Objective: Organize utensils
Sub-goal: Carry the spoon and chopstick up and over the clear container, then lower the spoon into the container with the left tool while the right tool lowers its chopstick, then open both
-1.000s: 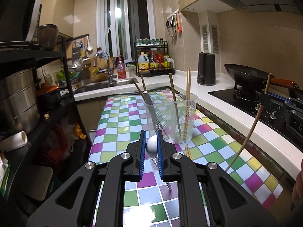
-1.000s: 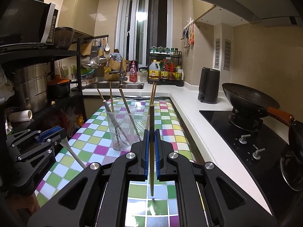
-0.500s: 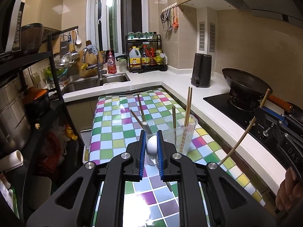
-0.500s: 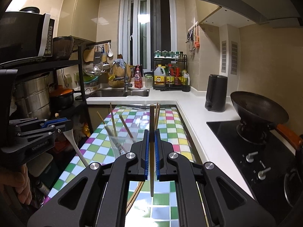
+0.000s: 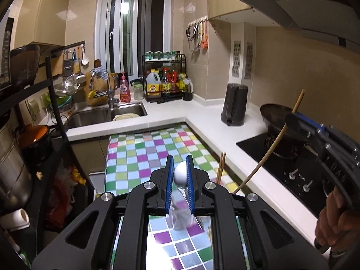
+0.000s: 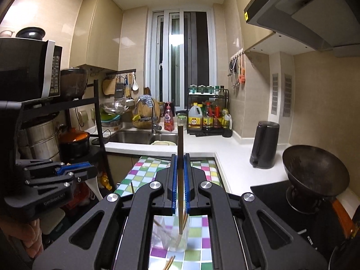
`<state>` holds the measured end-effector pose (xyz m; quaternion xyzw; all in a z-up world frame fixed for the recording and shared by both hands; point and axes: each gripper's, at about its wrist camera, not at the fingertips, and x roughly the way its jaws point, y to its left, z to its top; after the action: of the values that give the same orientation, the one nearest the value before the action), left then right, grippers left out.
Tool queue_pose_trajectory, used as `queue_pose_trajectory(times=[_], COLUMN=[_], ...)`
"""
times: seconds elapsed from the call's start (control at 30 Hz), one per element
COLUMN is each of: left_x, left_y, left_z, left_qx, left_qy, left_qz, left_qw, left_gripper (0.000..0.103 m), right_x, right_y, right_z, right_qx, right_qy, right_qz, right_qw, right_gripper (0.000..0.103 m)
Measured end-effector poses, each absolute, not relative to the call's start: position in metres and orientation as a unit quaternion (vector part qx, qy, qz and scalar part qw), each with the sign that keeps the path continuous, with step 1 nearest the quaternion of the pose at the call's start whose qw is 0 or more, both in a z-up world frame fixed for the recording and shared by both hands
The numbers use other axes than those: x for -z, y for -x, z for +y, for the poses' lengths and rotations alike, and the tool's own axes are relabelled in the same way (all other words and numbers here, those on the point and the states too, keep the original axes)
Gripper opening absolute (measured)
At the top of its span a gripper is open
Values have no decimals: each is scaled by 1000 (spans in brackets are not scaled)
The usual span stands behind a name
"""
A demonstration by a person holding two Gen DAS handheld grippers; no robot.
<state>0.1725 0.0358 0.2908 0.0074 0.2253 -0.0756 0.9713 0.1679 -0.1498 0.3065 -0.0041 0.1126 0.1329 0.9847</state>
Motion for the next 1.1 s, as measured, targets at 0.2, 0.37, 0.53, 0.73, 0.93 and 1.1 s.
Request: queue_pose_trajectory(times=[0.2,0.37,0.53,0.73,0.93,1.1], left_x=[-298,-267,-220,-182,-183,-211], left_y=[-210,-242,-266,-280,-278,-255], left_z=[36,29,17,13,15,27], left_qx=[59,60,73,85,88,79], left_qy=[-10,-28,-39,-37,-30,-5], left_qz=[219,239,283,325,322,285], left_qw=[974,969,955,941,942,955], left_gripper=[12,12,12,12,27,27], right_x=[-297,-271,-241,-207,-190,-197], right_y=[-200,-223,-240,-254,-260,-249], right_z=[-141,-140,-136,-131,-127,-131], right_qx=[-141,-141,-147,-159,-161,-152], right_qy=[-3,-12,-8,-4,0,-2], right_qz=[121,136,160,206,239,231], right_qw=[983,981,976,966,957,961], right_gripper=[6,6,6,6,13,28])
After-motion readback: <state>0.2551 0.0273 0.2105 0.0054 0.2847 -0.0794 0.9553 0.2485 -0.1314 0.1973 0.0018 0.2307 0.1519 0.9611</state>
